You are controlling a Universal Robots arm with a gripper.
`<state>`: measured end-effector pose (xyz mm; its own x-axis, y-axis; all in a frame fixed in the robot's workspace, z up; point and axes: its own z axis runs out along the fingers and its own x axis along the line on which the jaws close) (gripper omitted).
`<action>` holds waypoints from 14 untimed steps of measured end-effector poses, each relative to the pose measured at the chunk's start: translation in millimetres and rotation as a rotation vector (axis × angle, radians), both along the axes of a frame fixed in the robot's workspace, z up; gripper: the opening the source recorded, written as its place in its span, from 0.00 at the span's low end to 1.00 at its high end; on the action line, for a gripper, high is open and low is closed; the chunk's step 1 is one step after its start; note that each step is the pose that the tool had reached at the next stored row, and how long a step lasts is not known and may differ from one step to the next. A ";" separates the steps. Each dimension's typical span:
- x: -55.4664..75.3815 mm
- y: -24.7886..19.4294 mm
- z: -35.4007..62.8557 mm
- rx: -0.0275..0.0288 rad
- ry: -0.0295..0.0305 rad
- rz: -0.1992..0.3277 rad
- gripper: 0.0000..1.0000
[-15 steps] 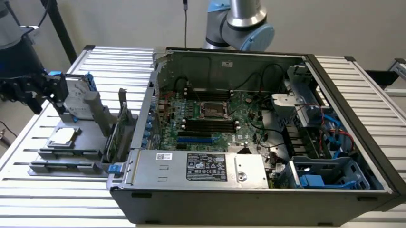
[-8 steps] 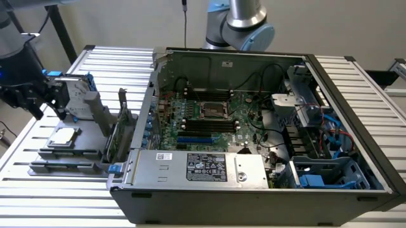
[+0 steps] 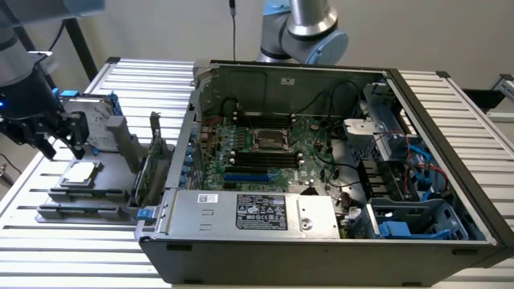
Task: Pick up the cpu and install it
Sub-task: 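Pick up the cpu and move it towards the insertion slot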
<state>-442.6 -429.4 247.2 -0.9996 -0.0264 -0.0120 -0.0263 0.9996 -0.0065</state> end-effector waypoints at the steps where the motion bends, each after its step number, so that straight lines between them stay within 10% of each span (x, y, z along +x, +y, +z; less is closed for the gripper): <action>1: 0.3 -0.8 -1.6 0.0005 0.0010 0.000 0.60; 14: 8.4 -4.2 -18.1 0.0177 0.0081 0.000 0.60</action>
